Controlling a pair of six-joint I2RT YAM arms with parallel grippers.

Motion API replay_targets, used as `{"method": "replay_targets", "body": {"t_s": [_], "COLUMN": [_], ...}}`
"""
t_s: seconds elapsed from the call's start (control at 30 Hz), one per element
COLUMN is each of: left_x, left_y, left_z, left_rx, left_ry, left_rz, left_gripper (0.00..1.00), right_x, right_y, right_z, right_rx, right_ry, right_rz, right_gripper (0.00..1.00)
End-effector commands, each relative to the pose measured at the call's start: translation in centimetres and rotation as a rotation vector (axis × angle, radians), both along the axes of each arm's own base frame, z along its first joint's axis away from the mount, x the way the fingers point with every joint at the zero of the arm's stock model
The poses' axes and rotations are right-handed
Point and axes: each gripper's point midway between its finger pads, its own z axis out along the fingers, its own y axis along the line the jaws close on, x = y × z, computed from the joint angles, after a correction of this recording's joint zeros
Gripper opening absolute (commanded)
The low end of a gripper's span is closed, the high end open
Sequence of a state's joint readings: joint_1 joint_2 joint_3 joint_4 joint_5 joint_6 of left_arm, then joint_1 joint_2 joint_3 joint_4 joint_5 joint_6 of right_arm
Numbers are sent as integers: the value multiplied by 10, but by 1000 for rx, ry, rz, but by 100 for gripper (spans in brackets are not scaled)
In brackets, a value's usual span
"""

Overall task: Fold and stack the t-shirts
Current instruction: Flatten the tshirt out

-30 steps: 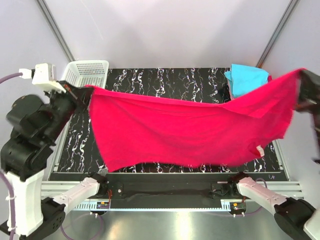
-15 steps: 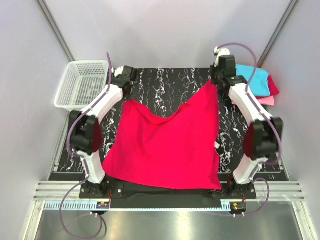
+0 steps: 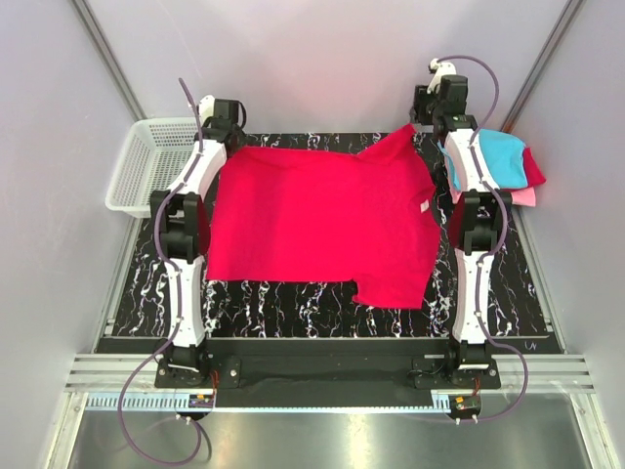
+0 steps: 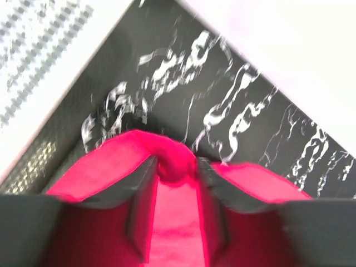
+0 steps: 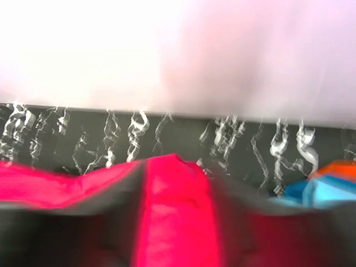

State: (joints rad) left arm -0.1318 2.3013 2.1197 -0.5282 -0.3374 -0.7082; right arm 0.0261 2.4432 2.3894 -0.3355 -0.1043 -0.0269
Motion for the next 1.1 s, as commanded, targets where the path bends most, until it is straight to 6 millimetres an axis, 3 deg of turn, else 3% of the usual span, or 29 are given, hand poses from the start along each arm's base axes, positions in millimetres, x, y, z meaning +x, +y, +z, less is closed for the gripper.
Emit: {"method": "replay_targets", "body": {"t_s": [0.0,0.03,0.07,0.1,0.13,0.17,0.2,0.27,0.3,0.33,0.37,0.4,0.43,0.47,0.5,0.53,0.57,0.6,0.63,0.67,0.7,0.73,0.77,0.8,0.83,0.87,0.9,0.97,1.07], "left_x": [30,28,31,22,16,17,7,-1,-4,-8,-17,-25,-33,-43,-59,-67,-78,-93,-102,-116,-129,-139,-154,-171,-182,-198,-210,-224,-245], "left_y": [-13,-15,-17,-16,-16,-15,-14,-20,-25,-32,-41,-51,-57,-64,-75,-79,-86,-94,-96,-99,-106,-110,-113,-119,-126,-126,-134,-130,-126], "left_z": [29,38,51,33,57,69,54,69,72,73,78,76,75,73,71,70,64,59,53,41,29,27,17,-1,1,-14,-19,-25,-44], "left_rx": [28,22,14,20,19,15,7,-11,-22,-31,-52,-59,-66,-72,-81,-84,-93,-101,-109,-126,-160,-185,-209,-228,-248,-229,-214,-187,-175], "left_ry": [-160,-182,-235,-214,-271,-336,-312,-332,-325,-314,-296,-275,-259,-239,-219,-207,-181,-155,-128,-69,-24,-1,54,106,113,158,180,207,268], "left_rz": [-100,-113,-120,-133,-131,-125,-123,-156,-172,-198,-242,-270,-286,-304,-320,-329,-353,-371,-373,-378,-386,-395,-394,-396,-433,-435,-459,-440,-435], "left_gripper": [55,62,79,84,90,99,99,99,99,99,99,99,99,99,99,99,99,99,99,99,99,99,99,99,99,99,99,99,99], "right_x": [4,3,0,-3,-6,-11,-16,-27,-37,-45,-59,-67,-78,-95,-104,-120,-136,-147,-166,-181,-192,-209,-224,-234,-252,-265,-285,-305,-334], "right_y": [18,17,19,20,20,21,23,26,28,28,31,34,37,38,36,42,42,42,46,46,46,45,46,46,48,50,54,59,63], "right_z": [49,50,61,66,63,77,83,72,90,71,93,92,69,87,84,58,72,65,36,47,42,18,30,27,4,9,-15,-28,-71], "right_rx": [17,20,21,23,24,27,30,40,39,32,19,-5,-20,-21,-21,13,34,54,88,109,128,157,177,190,213,230,243,279,286], "right_ry": [-99,-97,-114,-117,-107,-121,-125,-82,-101,-54,-84,-78,-24,-44,-27,44,29,54,132,118,133,196,173,183,243,236,310,366,487], "right_rz": [86,88,92,97,101,105,115,124,120,104,97,57,47,38,11,9,8,-1,-2,-2,-18,-40,-42,-49,-58,-51,-34,-29,-56], "right_gripper": [72,83,99,100,100,100,99,100,100,100,100,100,100,100,100,100,100,100,100,100,100,100,100,100,100,100,100,98,94]}}
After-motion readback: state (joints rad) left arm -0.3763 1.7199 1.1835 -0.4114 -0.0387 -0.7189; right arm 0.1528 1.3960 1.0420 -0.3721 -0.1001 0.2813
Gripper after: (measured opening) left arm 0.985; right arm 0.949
